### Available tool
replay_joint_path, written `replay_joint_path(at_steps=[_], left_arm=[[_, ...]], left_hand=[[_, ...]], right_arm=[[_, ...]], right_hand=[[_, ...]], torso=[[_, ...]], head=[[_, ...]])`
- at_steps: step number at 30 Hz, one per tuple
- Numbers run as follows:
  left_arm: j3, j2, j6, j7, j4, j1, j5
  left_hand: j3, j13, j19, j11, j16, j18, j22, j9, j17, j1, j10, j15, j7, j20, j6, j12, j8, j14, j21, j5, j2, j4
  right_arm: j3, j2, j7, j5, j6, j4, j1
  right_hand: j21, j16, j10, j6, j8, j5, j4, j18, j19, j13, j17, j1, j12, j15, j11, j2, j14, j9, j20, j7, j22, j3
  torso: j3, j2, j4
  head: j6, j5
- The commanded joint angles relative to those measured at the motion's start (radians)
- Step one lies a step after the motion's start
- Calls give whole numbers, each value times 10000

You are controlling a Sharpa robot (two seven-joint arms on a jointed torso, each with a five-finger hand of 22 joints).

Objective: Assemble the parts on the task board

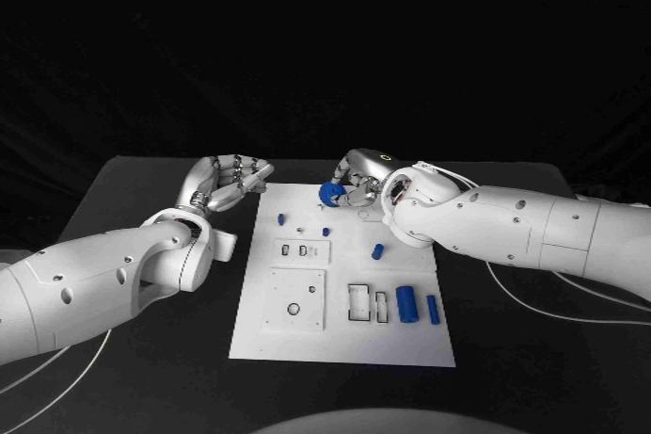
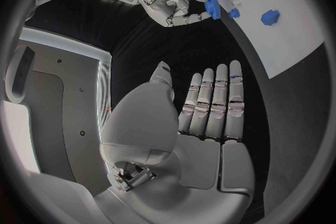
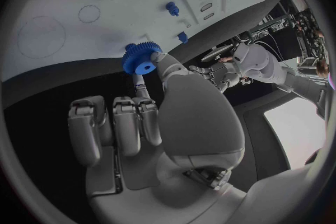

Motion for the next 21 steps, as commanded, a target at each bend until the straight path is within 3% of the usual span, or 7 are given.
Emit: replay_joint_path(at_steps=[1,21], left_arm=[[7,10,108,122,38,10,-47],[8,11,110,118,75,12,-47]], left_hand=[[-54,14,-82,19,-65,113,-17,16,17,-11,31,11,-21,2,60,-24,-59,-57,-49,44,81,1],[-62,16,-85,19,-65,113,-18,16,21,-13,33,12,-21,3,62,-24,-63,-60,-49,44,86,1]], right_arm=[[3,133,136,-179,300,-155,-28],[2,626,124,-246,628,-726,-199]], right_hand=[[45,41,1048,454,112,13,-5,-141,1043,2633,2633,-83,28,-89,-69,46,1042,253,-68,-366,2631,48],[45,41,1048,425,-22,-232,-39,-141,1043,2633,2633,-206,28,-78,-46,84,1042,237,-67,-338,2631,75]], torso=[[-6,6,4],[0,-13,-11]], head=[[-10,7],[-98,-9]])
